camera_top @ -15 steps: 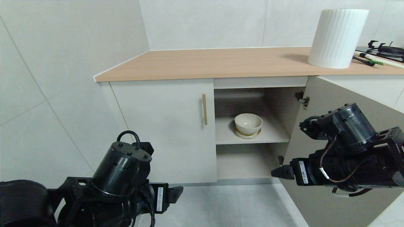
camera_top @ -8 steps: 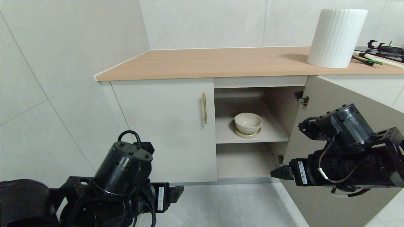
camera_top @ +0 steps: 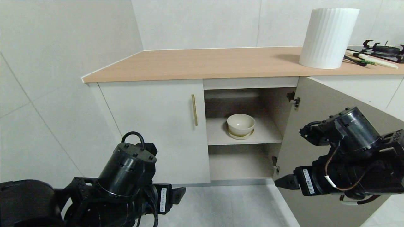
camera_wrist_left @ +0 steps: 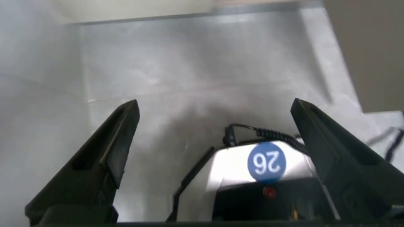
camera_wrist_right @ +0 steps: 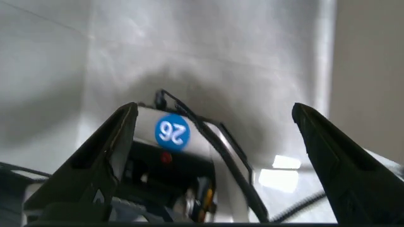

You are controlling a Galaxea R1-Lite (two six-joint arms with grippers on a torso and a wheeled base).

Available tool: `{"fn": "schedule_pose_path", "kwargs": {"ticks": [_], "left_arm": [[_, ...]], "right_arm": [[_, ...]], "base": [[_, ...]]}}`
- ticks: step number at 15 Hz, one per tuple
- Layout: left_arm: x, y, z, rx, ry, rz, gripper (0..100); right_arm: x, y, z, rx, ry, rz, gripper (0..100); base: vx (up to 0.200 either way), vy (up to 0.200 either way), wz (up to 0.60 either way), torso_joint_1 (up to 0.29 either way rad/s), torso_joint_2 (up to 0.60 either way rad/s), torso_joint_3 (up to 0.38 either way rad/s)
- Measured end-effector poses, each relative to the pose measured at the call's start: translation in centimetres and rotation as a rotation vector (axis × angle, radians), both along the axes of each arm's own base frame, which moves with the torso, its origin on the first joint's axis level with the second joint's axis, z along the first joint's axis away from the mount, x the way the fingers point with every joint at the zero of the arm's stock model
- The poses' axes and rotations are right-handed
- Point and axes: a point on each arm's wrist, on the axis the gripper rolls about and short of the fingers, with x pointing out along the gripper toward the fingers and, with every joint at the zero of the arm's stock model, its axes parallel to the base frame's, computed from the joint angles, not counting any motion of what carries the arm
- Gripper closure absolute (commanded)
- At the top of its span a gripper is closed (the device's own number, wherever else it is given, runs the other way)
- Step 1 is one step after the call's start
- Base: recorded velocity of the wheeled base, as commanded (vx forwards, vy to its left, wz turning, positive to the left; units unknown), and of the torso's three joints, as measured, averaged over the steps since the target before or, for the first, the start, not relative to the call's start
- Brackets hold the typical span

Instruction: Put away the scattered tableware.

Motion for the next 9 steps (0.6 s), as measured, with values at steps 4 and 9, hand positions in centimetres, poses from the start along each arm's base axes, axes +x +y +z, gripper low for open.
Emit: {"fn": "schedule_pose_path", "kwargs": {"ticks": [4,9], "left_arm": [[0.0,0.0,-0.1,0.002,0.002,0.001,0],[0.0,0.0,0.0,0.002,0.001,0.002,0]], "right_arm": [[-2.7,-0.8,0.7,-0.106,0.049,0.116,0],[-7.3,-3.7,2.5,-0.287,0.048,0.219,0]], "base": [[0.000,-0.200,0.00,0.007,0.00,0.002],[0.000,-0.160,0.00,0.002,0.00,0.002]]}}
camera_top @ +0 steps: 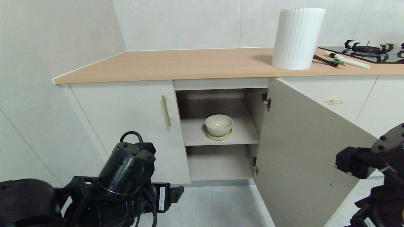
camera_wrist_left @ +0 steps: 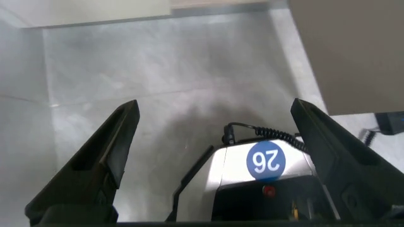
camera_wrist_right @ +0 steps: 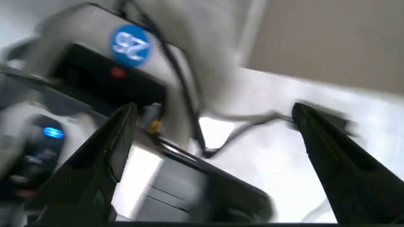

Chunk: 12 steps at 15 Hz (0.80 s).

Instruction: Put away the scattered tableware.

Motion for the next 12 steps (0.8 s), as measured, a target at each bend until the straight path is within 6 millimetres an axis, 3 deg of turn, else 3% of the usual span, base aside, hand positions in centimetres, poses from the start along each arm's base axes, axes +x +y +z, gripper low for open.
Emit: {"fn": "schedule_pose_path", "kwargs": {"ticks": [6,12], "left_arm": [[0.0,0.0,0.0,-0.001,0.001,0.000,0],[0.0,0.0,-0.1,0.001,0.004,0.000,0]], "right_arm": [[-1.5,-1.9,1.5,-0.057,-0.107,-0.067,0],[-0.2,-4.4,2.2,-0.112,-0.148,-0.208,0]], "base": [[0.000,0.000,0.00,0.000,0.00,0.000],[0.000,0.000,0.00,0.000,0.00,0.000]]}}
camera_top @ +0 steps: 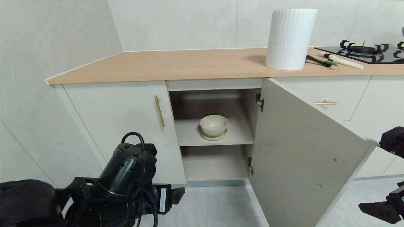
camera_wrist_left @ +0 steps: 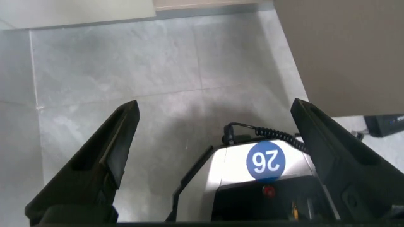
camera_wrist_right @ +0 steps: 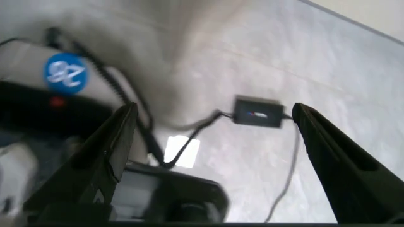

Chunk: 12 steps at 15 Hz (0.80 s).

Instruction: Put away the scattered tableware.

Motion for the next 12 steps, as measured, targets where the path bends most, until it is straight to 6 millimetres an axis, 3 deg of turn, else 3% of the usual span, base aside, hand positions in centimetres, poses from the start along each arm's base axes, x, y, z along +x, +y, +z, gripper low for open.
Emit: {"fn": "schedule_pose_path", "kwargs": {"ticks": [6,12], "left_arm": [[0.0,0.0,-0.1,0.003,0.004,0.000,0],[0.0,0.0,-0.1,0.003,0.004,0.000,0]], "right_arm": [[2.0,-2.8,0.5,-0.031,-0.053,-0.167,0],[6.5,-4.5,-0.8,-0.027,-0.072,-0.319,0]], "base": [[0.000,0.000,0.00,0.000,0.00,0.000],[0.000,0.000,0.00,0.000,0.00,0.000]]}}
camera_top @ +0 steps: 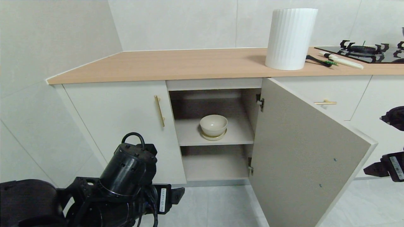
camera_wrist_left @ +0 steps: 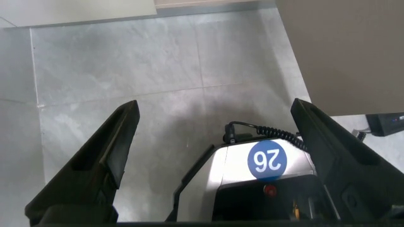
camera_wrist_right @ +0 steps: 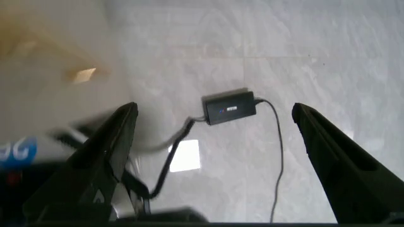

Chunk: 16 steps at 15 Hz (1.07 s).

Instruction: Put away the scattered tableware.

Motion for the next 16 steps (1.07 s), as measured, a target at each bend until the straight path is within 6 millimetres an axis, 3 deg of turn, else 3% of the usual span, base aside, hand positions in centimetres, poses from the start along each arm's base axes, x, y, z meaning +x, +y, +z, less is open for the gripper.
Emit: {"fn": "schedule_pose_path", "kwargs": {"ticks": [7,16], "left_arm": [[0.0,0.0,0.0,0.001,0.000,0.000,0],[0.0,0.0,0.0,0.001,0.000,-0.001,0]], "right_arm": [[2.9,0.1,-1.2,0.052,-0.037,-0.020,0],[2.8,3.1,-2.5,0.100,-0.073,0.071,0]], "base": [[0.000,0.000,0.00,0.000,0.00,0.000],[0.000,0.000,0.00,0.000,0.00,0.000]]}}
